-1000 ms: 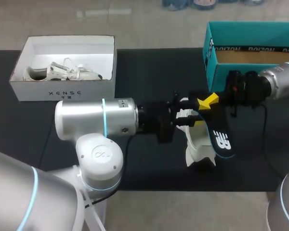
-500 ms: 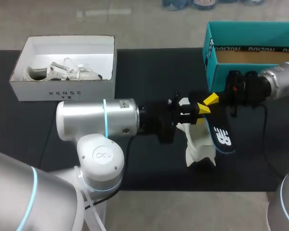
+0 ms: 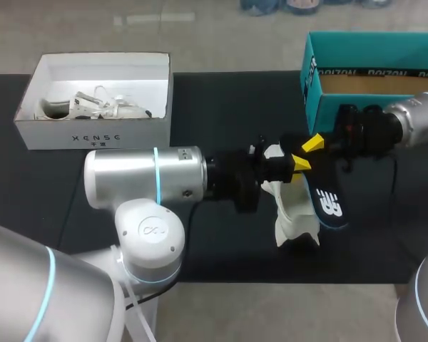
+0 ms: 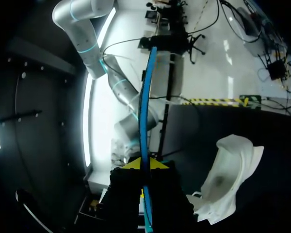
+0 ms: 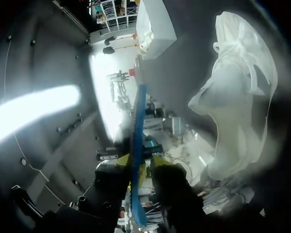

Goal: Take the shoe out of the shoebox, open the shoe tongue, remove and reinsert the insole, then place the shoe into the shoebox

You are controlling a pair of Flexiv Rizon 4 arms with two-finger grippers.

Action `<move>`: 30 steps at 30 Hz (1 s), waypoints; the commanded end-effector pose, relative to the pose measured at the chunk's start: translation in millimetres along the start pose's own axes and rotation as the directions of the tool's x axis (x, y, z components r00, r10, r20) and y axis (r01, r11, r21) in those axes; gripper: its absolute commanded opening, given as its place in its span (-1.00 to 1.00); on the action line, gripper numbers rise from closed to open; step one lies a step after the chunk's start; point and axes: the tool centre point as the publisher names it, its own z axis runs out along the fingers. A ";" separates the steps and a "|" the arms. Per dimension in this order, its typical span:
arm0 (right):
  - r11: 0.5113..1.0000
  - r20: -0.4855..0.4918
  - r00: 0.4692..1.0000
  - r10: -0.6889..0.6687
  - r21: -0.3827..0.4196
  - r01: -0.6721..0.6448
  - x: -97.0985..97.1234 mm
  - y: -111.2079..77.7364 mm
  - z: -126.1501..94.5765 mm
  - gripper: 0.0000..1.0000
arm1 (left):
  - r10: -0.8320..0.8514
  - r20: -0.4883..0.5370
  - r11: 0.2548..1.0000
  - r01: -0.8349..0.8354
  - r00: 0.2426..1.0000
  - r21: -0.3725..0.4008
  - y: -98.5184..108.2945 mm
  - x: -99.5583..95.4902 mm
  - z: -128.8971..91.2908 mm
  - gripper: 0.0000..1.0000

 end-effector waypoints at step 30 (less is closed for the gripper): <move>0.890 0.656 0.735 -0.174 -0.214 0.403 -26.5 -91.1 -114.3 1.00 | -0.067 -0.067 0.997 0.068 0.996 0.027 30.3 -7.7 8.8 -1.00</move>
